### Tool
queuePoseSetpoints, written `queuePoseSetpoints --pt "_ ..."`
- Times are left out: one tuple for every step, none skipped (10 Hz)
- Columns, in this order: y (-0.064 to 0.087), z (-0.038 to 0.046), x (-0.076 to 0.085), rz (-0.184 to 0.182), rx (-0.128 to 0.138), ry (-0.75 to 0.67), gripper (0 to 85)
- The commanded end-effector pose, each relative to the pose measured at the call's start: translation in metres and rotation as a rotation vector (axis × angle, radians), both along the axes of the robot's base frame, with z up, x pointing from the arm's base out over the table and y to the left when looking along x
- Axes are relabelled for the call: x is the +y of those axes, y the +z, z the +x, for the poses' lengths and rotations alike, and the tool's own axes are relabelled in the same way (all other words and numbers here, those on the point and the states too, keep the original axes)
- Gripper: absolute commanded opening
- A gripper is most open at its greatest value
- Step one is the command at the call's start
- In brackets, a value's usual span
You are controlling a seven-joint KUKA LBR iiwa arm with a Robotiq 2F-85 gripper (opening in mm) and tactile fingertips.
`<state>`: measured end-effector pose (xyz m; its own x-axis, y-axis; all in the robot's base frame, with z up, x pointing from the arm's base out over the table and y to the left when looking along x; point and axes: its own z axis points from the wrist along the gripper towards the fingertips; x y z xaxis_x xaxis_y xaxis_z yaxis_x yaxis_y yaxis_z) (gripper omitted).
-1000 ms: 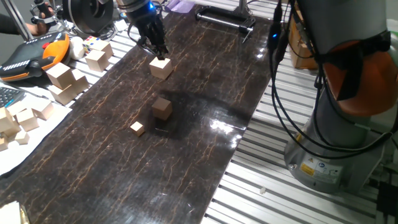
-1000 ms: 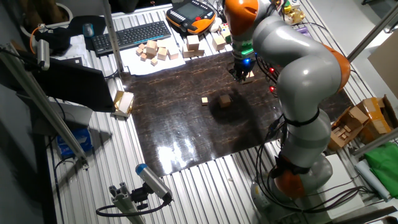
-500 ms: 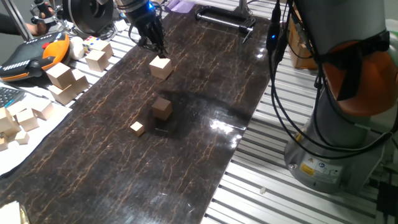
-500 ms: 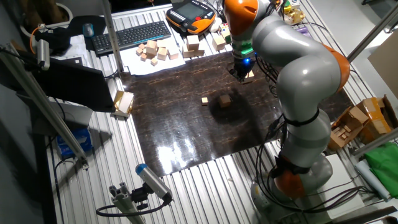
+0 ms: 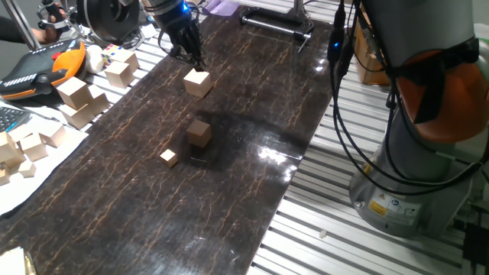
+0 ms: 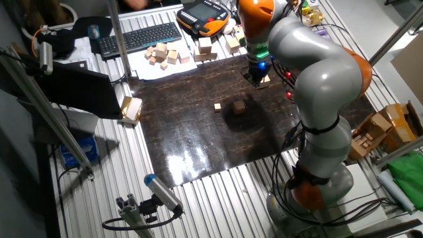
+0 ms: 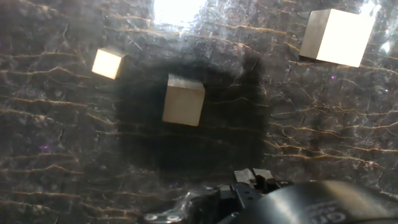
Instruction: Pick up one small block
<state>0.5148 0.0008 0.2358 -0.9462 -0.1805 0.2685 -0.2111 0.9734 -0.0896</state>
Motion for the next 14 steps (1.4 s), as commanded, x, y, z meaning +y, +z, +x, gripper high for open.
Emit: queuePoseSetpoints --pt "0.0000 0.0000 0.0000 0.000 0.000 -0.001 1.0" --pt "0.0000 0.0000 0.0000 0.002 0.000 0.000 1.0" --pt "0.0000 0.0000 0.0000 0.006 -0.002 0.007 0.7" --pt "0.0000 0.0000 0.0000 0.010 -0.010 -0.007 0.7" --pt "0.0000 0.0000 0.0000 0.054 -0.028 -0.027 0.7" --pt "0.0000 0.0000 0.0000 0.147 -0.011 -0.081 0.7" --pt "0.0000 0.0000 0.0000 0.181 -0.040 -0.092 0.7" --pt "0.0000 0.0000 0.0000 0.156 -0.057 -0.094 0.7" --pt "0.0000 0.0000 0.0000 0.125 -0.024 -0.063 0.7" --pt "0.0000 0.0000 0.0000 0.122 0.015 -0.050 0.7" --pt "0.0000 0.0000 0.0000 0.119 0.015 -0.054 0.7" --pt "0.0000 0.0000 0.0000 0.085 0.009 -0.071 0.7" --pt "0.0000 0.0000 0.0000 0.069 -0.007 -0.086 0.7" --pt "0.0000 0.0000 0.0000 0.072 -0.017 -0.121 0.7"
